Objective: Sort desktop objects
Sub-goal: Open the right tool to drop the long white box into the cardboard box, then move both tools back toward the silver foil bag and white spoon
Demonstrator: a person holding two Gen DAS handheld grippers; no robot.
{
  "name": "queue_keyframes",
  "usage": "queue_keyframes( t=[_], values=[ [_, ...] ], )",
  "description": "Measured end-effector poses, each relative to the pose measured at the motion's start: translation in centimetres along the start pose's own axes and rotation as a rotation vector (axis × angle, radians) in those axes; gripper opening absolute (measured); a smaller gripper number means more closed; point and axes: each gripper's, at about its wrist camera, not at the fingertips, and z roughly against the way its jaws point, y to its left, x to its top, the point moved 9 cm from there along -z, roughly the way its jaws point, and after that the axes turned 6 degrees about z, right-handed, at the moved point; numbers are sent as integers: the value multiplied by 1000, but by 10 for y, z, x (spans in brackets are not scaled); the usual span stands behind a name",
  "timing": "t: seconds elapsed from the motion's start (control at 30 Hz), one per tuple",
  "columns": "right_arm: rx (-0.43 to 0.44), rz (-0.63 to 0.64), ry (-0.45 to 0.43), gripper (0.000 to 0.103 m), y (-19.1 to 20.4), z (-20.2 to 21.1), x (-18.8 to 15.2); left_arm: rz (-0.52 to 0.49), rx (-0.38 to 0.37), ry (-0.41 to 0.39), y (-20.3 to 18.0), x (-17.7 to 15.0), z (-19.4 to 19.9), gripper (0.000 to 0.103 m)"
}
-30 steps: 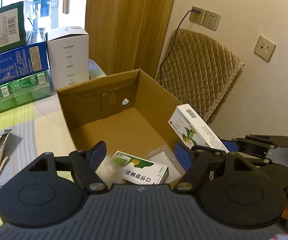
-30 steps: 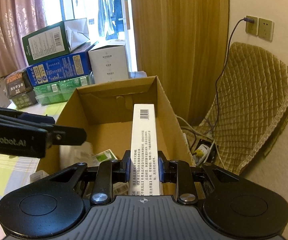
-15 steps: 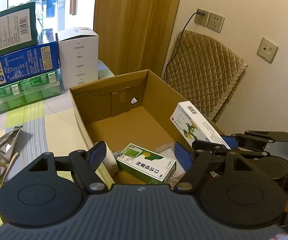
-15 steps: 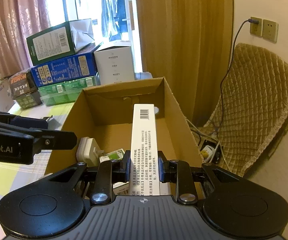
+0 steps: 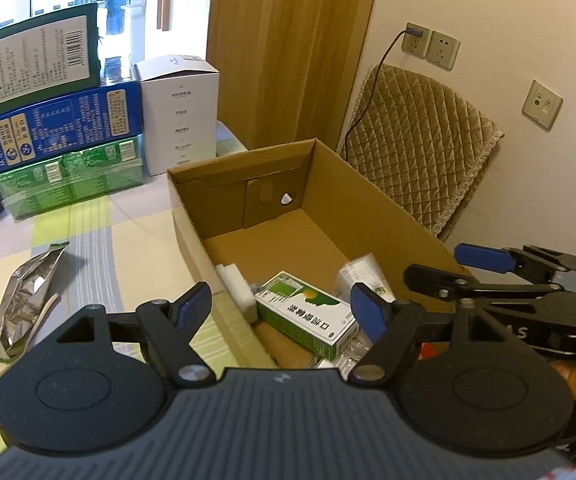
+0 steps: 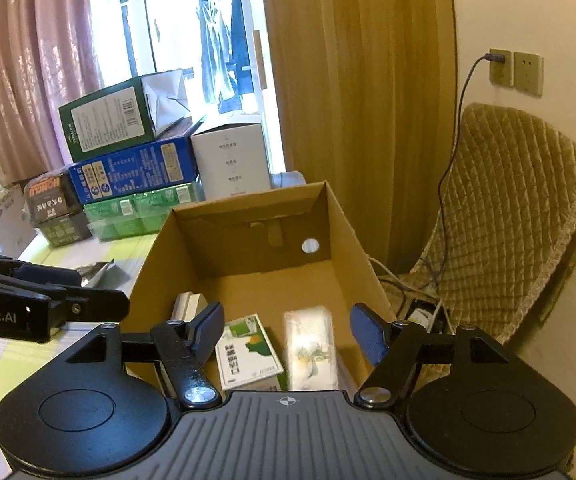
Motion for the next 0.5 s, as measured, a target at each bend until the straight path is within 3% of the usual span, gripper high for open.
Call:
queue_keyframes(
  t=[0.27, 0.5],
  values=[
    [-5, -25, -10, 68, 6, 35, -10, 16, 24, -20, 9, -13, 34, 79],
    [1, -38, -30, 81, 22, 78, -22, 48, 37, -44, 14, -37, 75, 86]
  ],
)
